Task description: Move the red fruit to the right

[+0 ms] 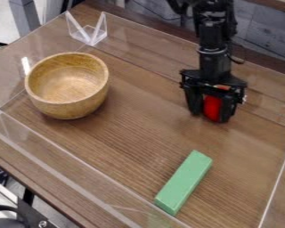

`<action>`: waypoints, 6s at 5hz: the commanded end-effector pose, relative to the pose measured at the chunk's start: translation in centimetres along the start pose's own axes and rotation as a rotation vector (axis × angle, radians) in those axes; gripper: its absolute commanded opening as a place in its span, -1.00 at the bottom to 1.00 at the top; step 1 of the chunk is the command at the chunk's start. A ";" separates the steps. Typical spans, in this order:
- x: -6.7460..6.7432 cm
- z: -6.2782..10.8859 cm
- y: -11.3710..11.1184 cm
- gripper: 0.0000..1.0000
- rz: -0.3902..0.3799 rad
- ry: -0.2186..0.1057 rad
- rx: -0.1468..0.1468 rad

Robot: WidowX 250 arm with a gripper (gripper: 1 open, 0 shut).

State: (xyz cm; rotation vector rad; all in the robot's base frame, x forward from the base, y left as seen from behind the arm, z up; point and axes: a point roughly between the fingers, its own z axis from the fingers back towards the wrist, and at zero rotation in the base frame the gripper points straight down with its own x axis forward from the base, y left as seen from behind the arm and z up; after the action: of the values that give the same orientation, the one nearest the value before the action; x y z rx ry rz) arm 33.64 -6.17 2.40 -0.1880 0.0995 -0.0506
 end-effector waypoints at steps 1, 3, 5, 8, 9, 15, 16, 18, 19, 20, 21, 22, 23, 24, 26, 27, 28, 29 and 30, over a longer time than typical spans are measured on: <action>1.2 2.5 -0.5 1.00 0.002 -0.074 0.015; 1.4 2.4 0.1 1.00 0.023 -0.078 0.031; 0.9 1.8 0.9 1.00 0.030 -0.078 0.046; -0.1 3.5 -1.2 1.00 -0.065 -0.057 0.072; -0.5 4.7 -2.3 1.00 -0.112 -0.062 0.069; -4.7 8.2 -2.6 1.00 -0.176 -0.093 0.072; -4.8 8.9 -2.3 1.00 -0.183 -0.089 0.072; -4.7 9.4 -2.3 1.00 -0.155 -0.090 0.073; -4.3 9.2 -2.6 1.00 -0.119 -0.096 0.073; -4.4 10.0 -2.2 1.00 -0.090 -0.102 0.073; -4.5 10.9 -1.6 -1.00 -0.059 -0.109 0.072; -4.6 11.7 -1.3 1.00 -0.031 -0.116 0.068; -4.7 11.4 -0.6 1.00 0.021 -0.125 0.063; -4.9 11.4 0.5 1.00 0.078 -0.153 0.062; -4.9 12.6 -0.6 1.00 0.160 -0.216 0.066; -4.9 12.8 -0.6 1.00 0.208 -0.249 0.067; -4.9 12.9 -0.7 1.00 0.251 -0.278 0.066; -5.1 13.5 0.6 1.00 0.229 -0.296 0.061; -5.3 14.3 2.6 1.00 0.215 -0.316 0.062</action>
State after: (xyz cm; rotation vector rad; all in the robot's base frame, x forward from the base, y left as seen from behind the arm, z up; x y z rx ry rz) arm 29.83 -0.54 14.85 -0.1166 -0.1436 0.2053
